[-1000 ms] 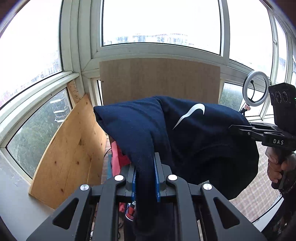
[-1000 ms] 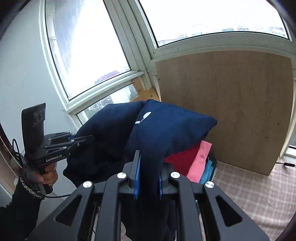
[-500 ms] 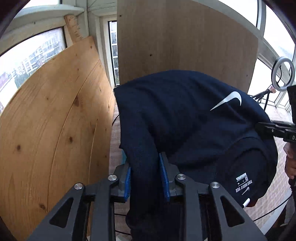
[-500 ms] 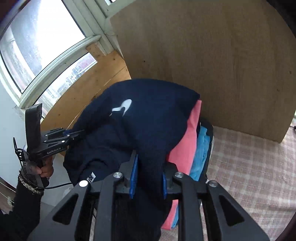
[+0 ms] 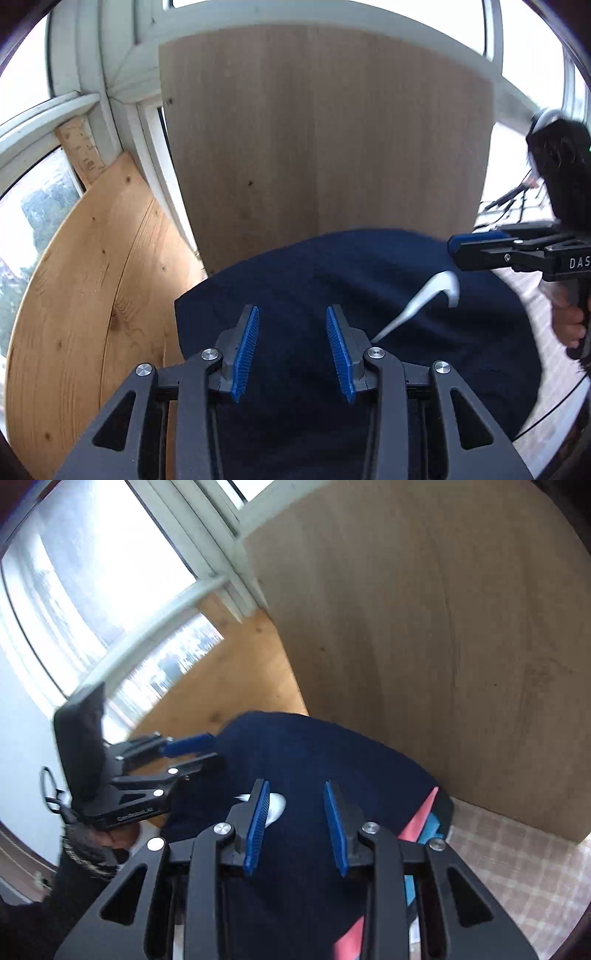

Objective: Fold clothes
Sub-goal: 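Carry the shirt with both grippers onto the stack of folded clothes, then lay the shirt on the stack and open both grippers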

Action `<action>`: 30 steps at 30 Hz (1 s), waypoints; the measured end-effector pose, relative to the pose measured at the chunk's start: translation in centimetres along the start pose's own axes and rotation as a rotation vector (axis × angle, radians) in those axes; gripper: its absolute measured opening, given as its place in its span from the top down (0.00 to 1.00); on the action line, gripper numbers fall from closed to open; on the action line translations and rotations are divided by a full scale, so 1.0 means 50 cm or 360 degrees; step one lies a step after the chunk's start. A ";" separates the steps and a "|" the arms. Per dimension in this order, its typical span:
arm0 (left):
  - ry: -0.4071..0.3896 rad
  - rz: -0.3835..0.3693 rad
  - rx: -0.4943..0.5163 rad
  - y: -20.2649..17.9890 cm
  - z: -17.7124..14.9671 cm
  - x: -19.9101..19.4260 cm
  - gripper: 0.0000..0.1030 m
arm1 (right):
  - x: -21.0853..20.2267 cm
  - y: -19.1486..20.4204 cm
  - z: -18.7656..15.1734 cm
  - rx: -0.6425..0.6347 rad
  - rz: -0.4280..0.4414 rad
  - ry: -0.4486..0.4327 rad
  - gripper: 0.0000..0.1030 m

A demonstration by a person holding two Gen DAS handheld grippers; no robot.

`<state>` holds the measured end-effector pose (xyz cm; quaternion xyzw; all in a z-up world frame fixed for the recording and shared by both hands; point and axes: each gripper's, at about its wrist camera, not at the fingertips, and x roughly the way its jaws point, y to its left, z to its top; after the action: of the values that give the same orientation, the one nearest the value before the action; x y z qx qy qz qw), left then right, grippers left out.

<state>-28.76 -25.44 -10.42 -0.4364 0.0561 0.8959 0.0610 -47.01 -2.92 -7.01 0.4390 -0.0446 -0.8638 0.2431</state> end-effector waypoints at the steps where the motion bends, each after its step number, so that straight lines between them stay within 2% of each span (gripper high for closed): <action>1: 0.0051 0.0017 0.0020 -0.007 0.010 0.034 0.64 | 0.006 -0.033 0.006 0.0097 -0.0005 -0.0006 0.72; 2: 0.0051 0.0026 0.0015 -0.007 0.013 0.039 0.65 | 0.004 -0.069 0.012 0.0208 0.0035 -0.0026 0.72; 4: -0.0012 0.0031 -0.0013 -0.002 0.013 0.011 0.65 | -0.028 -0.130 0.009 0.0381 0.0206 -0.0132 0.70; 7: -0.0082 -0.0003 0.0040 -0.028 0.006 -0.054 0.67 | -0.043 -0.163 0.006 0.0388 0.0184 -0.0123 0.70; 9: -0.0097 -0.0061 0.0118 -0.068 -0.007 -0.092 0.67 | -0.029 -0.163 0.006 0.0390 0.0247 -0.0085 0.70; 13: -0.0048 -0.0340 0.0218 -0.169 -0.038 -0.126 0.66 | 0.030 -0.132 0.010 0.0320 0.0309 0.0050 0.61; 15: -0.0027 -0.0442 0.0298 -0.220 -0.054 -0.131 0.64 | 0.029 -0.127 0.004 0.0312 0.0337 0.0026 0.62; 17: -0.0005 -0.0443 0.0412 -0.266 -0.069 -0.121 0.63 | 0.014 -0.119 0.001 0.0294 0.0365 -0.0026 0.84; 18: 0.0022 -0.0433 0.0430 -0.275 -0.073 -0.107 0.63 | -0.001 -0.114 0.001 0.0277 0.0378 -0.0064 0.91; 20: 0.0092 -0.0436 0.0424 -0.278 -0.081 -0.074 0.63 | -0.050 -0.099 0.011 0.0213 0.0388 -0.0159 0.92; 22: 0.0127 -0.0467 0.0405 -0.274 -0.084 -0.055 0.62 | -0.107 -0.075 0.028 0.0096 0.0307 -0.0286 0.92; 26: 0.0102 -0.0464 0.0401 -0.280 -0.078 -0.055 0.61 | -0.056 -0.027 0.034 -0.0221 -0.0143 -0.0187 0.91; 28: 0.0100 -0.0457 0.0399 -0.282 -0.074 -0.063 0.61 | -0.005 -0.036 0.023 -0.0225 -0.0267 -0.0026 0.88; 30: 0.0037 -0.0400 0.0354 -0.252 -0.074 -0.101 0.60 | -0.032 -0.047 0.013 -0.0147 -0.0316 -0.0085 0.85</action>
<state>-20.81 -13.90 -9.30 -0.4410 0.1007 0.8643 0.2199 -47.62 -0.22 -6.13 0.4064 0.0326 -0.8962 0.1749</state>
